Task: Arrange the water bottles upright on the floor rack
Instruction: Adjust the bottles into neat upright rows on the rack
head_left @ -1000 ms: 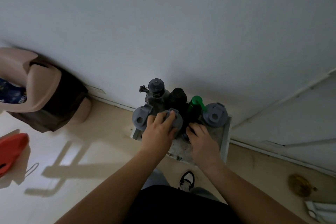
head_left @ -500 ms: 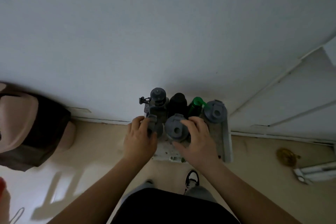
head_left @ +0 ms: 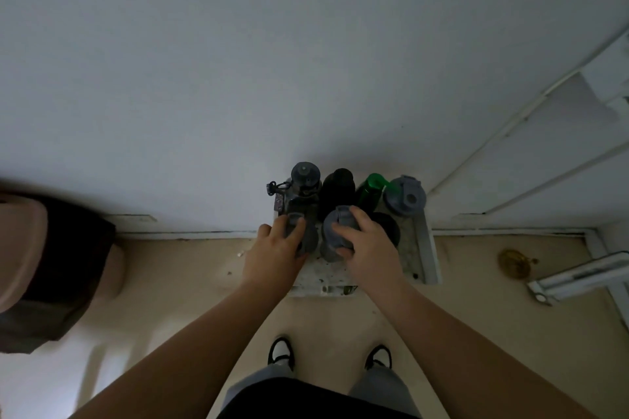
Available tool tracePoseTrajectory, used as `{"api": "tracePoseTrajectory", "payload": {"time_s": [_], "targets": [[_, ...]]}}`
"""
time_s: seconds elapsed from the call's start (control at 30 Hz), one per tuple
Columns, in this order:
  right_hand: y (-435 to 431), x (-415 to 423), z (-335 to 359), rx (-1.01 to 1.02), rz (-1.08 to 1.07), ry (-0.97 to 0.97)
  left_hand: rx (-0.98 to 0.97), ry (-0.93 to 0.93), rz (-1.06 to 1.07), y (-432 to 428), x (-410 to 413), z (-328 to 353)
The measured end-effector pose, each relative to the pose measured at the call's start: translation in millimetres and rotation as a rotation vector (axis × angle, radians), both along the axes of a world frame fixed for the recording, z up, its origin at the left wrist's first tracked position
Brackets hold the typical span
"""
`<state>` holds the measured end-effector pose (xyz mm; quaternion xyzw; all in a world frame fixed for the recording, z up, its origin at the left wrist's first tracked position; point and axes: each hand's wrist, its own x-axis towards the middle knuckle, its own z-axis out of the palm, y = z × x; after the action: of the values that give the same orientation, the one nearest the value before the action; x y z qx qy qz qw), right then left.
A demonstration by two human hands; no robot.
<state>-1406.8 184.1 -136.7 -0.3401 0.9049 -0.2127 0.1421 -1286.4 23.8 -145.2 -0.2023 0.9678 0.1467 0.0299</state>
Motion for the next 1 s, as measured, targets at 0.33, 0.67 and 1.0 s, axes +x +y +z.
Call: {"api": "tracePoseTrajectory", "payload": {"time_s": [0.33, 0.67, 1.0], "targets": [[10, -1, -7, 0.024, 0.074, 0.139, 0.057, 0.015, 0.145, 15, -3, -1], [92, -32, -18, -0.11, -0.098, -0.004, 0.018, 0.183, 0.015, 67, -27, 43], [74, -65, -53, 0.044, -0.093, -0.162, 0.03, -0.001, -0.135, 82, -45, 2]]}}
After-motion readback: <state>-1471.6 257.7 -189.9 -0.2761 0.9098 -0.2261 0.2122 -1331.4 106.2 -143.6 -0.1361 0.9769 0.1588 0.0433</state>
